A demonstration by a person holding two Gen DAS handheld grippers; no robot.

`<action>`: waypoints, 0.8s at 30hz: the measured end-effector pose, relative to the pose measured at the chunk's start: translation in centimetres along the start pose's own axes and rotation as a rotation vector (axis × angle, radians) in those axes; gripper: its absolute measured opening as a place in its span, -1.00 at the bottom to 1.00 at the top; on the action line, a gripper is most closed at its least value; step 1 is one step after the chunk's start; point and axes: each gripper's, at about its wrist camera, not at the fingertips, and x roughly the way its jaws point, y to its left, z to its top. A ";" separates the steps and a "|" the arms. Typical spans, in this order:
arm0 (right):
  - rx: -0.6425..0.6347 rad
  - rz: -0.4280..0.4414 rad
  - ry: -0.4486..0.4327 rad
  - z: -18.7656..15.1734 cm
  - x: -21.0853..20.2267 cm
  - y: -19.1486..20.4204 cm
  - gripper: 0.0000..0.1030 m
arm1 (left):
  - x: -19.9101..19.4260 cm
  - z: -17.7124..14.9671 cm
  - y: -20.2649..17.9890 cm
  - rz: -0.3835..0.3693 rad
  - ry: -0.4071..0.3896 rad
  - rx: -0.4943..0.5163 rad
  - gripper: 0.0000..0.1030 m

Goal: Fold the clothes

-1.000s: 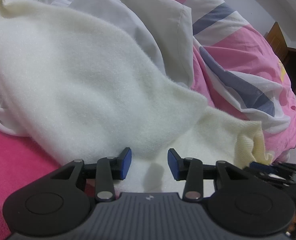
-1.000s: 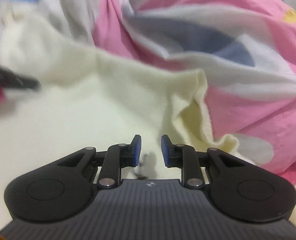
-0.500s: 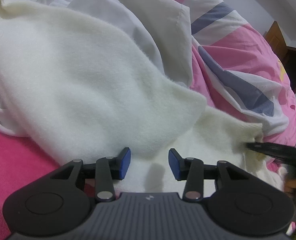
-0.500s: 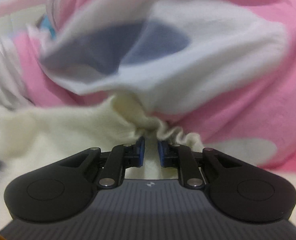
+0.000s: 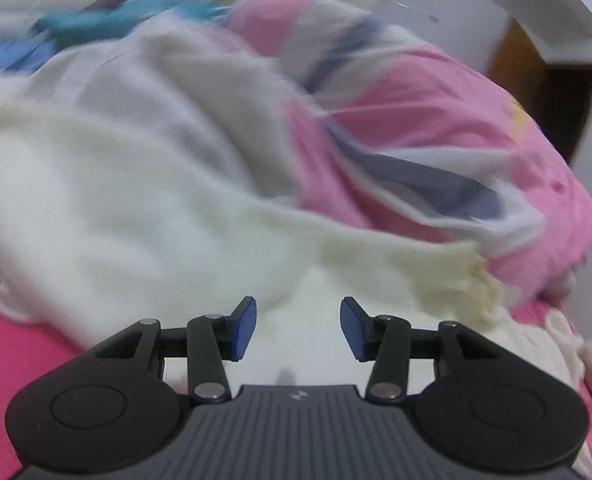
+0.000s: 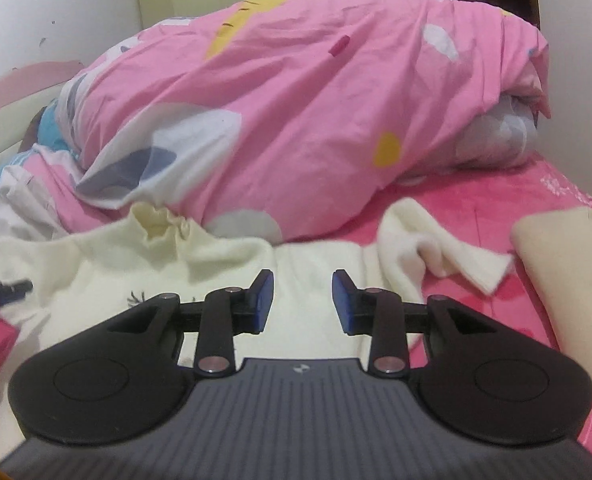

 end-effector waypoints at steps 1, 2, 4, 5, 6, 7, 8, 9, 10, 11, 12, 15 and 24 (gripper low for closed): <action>0.004 0.009 0.003 -0.3 0.3 -0.1 -0.39 | 0.2 0.1 -1.3 -0.020 0.016 0.026 -0.06; 0.009 0.018 0.007 -0.5 0.7 -0.3 -0.39 | 0.4 0.1 -2.7 -0.041 0.032 0.051 -0.05; 0.027 0.022 0.011 -1.0 1.6 -0.9 -0.39 | 1.2 0.1 -5.3 -0.076 0.066 0.105 -0.04; 0.042 0.016 0.011 -1.2 2.1 -1.4 -0.39 | 1.9 -0.2 -6.7 -0.094 0.087 0.127 -0.04; 0.053 -0.001 0.009 -1.3 2.3 -2.1 -0.39 | 2.6 -0.6 -7.9 -0.111 0.106 0.148 -0.04; 0.084 -0.021 0.011 -1.4 2.7 -3.2 -0.39 | 3.3 -1.1 -9.0 -0.127 0.117 0.171 -0.04; 0.115 -0.041 0.013 -1.5 3.2 -4.3 -0.38 | 3.9 -1.7 -10.0 -0.142 0.128 0.192 -0.04; 0.147 -0.062 0.016 -1.7 3.7 -5.4 -0.32 | 4.5 -2.2 -10.6 -0.151 0.130 0.209 -0.04; 0.179 -0.082 0.018 -1.8 4.1 -6.6 -0.26 | 5.1 -2.8 -11.0 -0.161 0.131 0.219 -0.04; 0.211 -0.103 0.021 -1.9 4.6 -7.7 -0.11 | 5.8 -3.3 -11.1 -0.165 0.135 0.223 -0.04; 0.285 -0.097 0.022 -2.2 5.0 -9.2 -0.05 | 6.4 -3.9 -11.3 -0.168 0.138 0.227 -0.04; 0.530 -0.064 0.017 -2.9 6.2 -13.6 0.05 | 8.3 -5.4 -11.2 -0.160 0.171 0.227 -0.03; 1.038 -0.063 -0.058 -5.6 11.7 -19.8 0.33 | 9.1 -6.2 -10.4 -0.204 0.164 0.191 0.13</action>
